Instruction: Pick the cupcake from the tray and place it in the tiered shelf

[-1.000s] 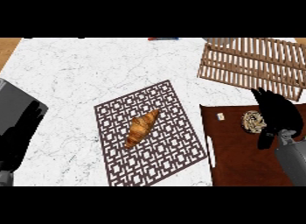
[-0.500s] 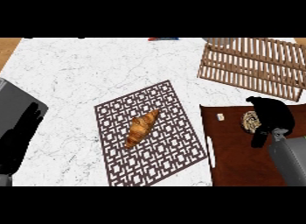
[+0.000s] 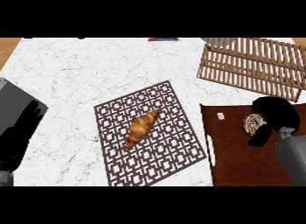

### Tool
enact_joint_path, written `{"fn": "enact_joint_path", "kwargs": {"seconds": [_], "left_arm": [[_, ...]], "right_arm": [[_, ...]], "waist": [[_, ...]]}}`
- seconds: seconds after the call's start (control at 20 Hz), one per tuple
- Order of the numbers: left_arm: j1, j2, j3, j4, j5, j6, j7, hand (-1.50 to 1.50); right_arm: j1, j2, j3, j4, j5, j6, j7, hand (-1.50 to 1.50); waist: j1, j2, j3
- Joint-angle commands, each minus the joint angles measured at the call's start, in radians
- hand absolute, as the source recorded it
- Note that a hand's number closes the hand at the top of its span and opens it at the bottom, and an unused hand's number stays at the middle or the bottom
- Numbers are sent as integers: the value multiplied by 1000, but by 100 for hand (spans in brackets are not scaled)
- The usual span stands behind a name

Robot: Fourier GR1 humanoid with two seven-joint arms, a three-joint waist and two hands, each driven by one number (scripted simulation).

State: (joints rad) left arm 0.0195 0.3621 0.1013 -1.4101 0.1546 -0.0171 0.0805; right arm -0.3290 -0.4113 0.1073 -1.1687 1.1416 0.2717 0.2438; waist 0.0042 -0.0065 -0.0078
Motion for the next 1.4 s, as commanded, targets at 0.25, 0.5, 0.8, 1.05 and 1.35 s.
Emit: {"fn": "enact_joint_path", "kwargs": {"seconds": [0.25, 0.5, 0.8, 1.05, 1.35], "left_arm": [[23, -36, 0, -68, -28, 5, 57, 0], [-22, -35, 27, 83, -50, -22, -64, 0], [27, -54, 25, -11, -44, -2, -10, 0], [-13, -26, 45, -8, -39, -14, 27, 0], [-20, -54, 26, 4, -65, 6, 15, 0]], "right_arm": [[35, 27, 2, -173, 48, -45, 19, 150], [27, 53, -18, -332, -19, 13, 4, 150], [90, 177, -6, -551, -122, 48, 41, 150], [38, 193, -109, -821, -254, 273, 197, 150], [-91, 308, -301, -979, -494, 391, 398, 150]], "waist": [[-3, 4, 8], [-10, 5, 7], [-14, 1, 8], [-23, 0, 7], [-26, -1, 7]]}}
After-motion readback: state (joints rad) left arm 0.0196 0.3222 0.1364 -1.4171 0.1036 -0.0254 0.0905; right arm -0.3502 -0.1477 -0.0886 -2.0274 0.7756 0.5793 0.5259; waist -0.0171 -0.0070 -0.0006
